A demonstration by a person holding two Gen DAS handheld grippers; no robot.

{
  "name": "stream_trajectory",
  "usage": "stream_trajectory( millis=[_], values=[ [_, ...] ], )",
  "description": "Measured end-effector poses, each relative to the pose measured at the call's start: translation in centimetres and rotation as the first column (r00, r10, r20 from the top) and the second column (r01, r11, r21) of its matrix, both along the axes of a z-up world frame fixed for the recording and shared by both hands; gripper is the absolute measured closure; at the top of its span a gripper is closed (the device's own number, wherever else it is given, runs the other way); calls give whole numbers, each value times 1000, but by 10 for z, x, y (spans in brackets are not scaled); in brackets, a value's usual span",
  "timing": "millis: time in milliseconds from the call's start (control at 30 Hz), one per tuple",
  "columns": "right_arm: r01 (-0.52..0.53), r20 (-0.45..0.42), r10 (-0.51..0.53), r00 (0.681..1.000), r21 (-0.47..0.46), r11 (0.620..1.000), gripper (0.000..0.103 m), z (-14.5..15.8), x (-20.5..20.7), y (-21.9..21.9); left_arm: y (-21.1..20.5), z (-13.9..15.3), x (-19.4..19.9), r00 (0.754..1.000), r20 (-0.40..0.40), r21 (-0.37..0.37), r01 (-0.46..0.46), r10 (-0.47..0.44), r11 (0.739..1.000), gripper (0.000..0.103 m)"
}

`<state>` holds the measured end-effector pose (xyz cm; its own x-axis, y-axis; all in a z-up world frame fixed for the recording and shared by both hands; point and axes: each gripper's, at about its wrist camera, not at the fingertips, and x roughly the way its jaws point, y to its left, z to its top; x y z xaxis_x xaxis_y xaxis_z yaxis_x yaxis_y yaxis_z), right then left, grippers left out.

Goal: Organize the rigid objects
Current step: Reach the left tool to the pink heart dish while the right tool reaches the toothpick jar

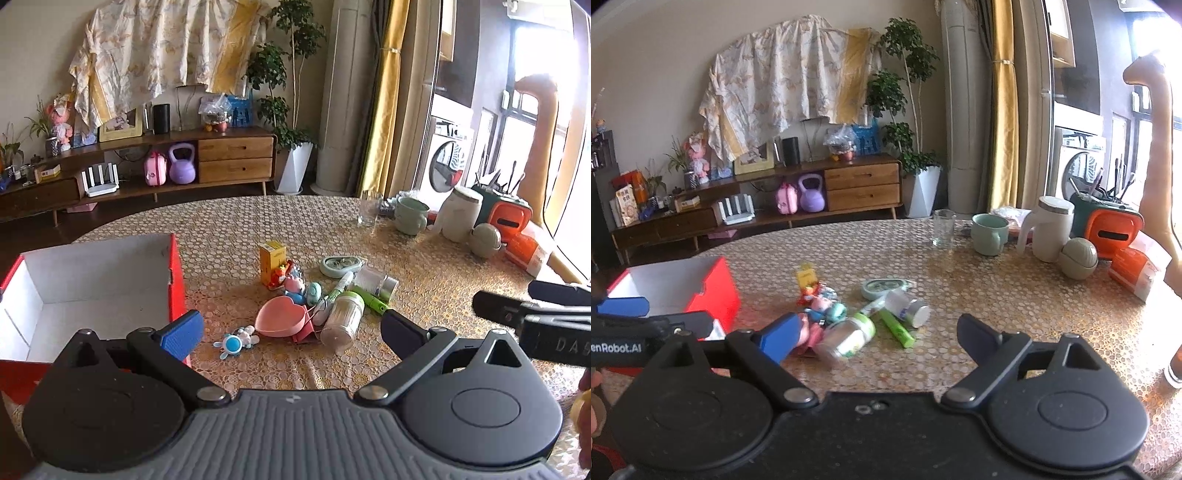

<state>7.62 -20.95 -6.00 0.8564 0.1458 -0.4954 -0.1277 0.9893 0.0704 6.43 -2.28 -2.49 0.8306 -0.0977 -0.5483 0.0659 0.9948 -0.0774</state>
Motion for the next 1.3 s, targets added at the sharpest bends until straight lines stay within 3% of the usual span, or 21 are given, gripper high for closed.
stream_trajectory(
  millis=[267,500,700,867,1067,1300],
  values=[
    [-47,-38,45,998,-43,998,15,-21,37,-9,-11,-29,42,999,-28,13,23,-23,1000,1],
    [-187,-94,181,979,-59,980,16,-43,59,-2,-7,-46,92,998,-65,-21,17,-19,1000,1],
    [-328,-146,313,938,-91,940,16,-62,81,22,-6,-69,134,989,-145,-23,-4,0,1000,2],
    [-447,-170,426,888,-113,887,16,-77,101,35,-3,-91,156,978,-211,-32,-6,-1,999,10],
    [-503,-205,470,859,-157,850,16,-98,129,48,2,-115,174,963,-270,-34,-26,16,999,16],
    [-545,-212,509,834,-173,820,13,-114,148,50,23,-133,189,947,-320,-120,-64,23,991,16]
  ],
)
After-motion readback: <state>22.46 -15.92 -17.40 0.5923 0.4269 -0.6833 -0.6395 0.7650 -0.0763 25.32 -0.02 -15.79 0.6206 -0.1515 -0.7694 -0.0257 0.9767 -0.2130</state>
